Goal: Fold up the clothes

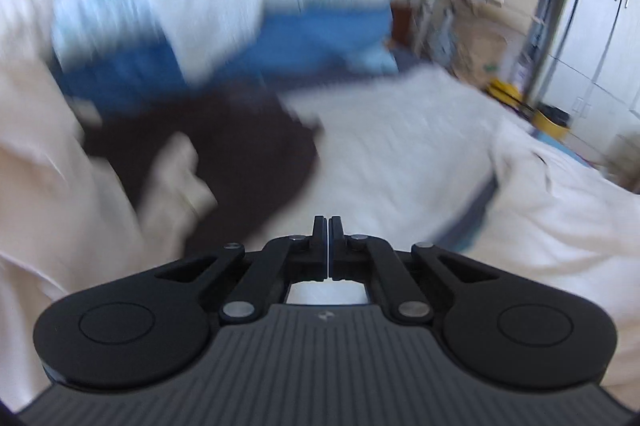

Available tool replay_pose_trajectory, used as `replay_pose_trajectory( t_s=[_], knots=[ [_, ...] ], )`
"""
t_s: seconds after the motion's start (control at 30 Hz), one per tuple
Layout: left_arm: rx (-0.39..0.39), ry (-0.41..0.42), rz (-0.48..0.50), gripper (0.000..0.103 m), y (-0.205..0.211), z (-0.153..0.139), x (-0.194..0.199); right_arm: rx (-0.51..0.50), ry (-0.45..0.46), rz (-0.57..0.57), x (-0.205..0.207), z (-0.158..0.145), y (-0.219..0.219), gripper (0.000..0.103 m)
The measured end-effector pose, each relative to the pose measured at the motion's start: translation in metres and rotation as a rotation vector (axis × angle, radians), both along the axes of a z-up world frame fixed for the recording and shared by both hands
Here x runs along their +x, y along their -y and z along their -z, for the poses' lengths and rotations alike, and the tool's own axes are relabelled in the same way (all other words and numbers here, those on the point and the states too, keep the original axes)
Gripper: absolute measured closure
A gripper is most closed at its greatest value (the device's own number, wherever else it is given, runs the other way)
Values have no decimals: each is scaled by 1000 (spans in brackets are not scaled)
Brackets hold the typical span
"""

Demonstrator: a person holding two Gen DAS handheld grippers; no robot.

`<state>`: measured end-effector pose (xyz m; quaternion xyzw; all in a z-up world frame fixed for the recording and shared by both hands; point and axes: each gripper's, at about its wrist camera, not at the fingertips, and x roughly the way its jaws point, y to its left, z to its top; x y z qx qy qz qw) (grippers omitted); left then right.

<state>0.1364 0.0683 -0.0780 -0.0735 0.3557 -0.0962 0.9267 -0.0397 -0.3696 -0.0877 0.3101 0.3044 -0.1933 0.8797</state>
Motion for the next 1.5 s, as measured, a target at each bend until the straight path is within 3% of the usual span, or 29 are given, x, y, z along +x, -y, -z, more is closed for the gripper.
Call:
replay_pose_trajectory(
  t_s=[0.1, 0.2, 0.3, 0.37, 0.47, 0.6, 0.73, 0.83, 1.0, 1.07, 1.13, 1.17, 1.23, 1.27, 1.4, 1.5],
  knots=[
    [-44, -72, 62, 100, 14, 12, 7, -89, -56, 30, 4, -7, 4, 87],
    [-92, -91, 139, 94, 31, 16, 1, -185, -89, 82, -5, -18, 15, 89],
    [-65, -91, 183, 82, 45, 22, -4, -282, -122, 135, -14, -30, 26, 90],
    [-42, -97, 199, 81, 50, 23, -6, -346, -144, 170, -20, -37, 34, 90],
    [-69, -125, 229, 73, 54, 26, -1, -442, -177, 222, -29, -49, 45, 86],
    [-96, -152, 288, 67, 66, 31, 1, -236, -274, 262, -25, -21, 94, 70],
    [-101, -138, 380, 61, 83, 33, -6, -290, -179, 247, -21, -27, 83, 54],
    [-115, -114, 475, 58, 98, 31, -16, -326, -54, 171, -16, -37, 64, 54],
    [-156, -117, 640, 34, 127, 33, -29, -188, -14, -204, 36, -29, 24, 54],
    [-115, -126, 717, 29, 145, 38, -33, -126, -3, -360, 58, -25, 8, 54],
    [-26, -127, 731, 29, 162, 48, -38, -56, -3, -493, 80, -16, -8, 54],
    [1, -135, 726, 30, 168, 53, -38, -31, -21, -527, 91, -8, -18, 54],
    [52, -152, 714, 46, 177, 63, -38, -62, -53, -613, 112, -2, -32, 54],
    [68, -141, 725, 70, 178, 63, -40, -84, -69, -659, 123, 1, -38, 54],
    [101, -96, 759, 79, 178, 57, -49, -160, -127, -821, 165, 14, -60, 52],
    [52, -88, 728, 80, 166, 52, -50, -126, -172, -800, 198, 35, -57, 52]
  ],
)
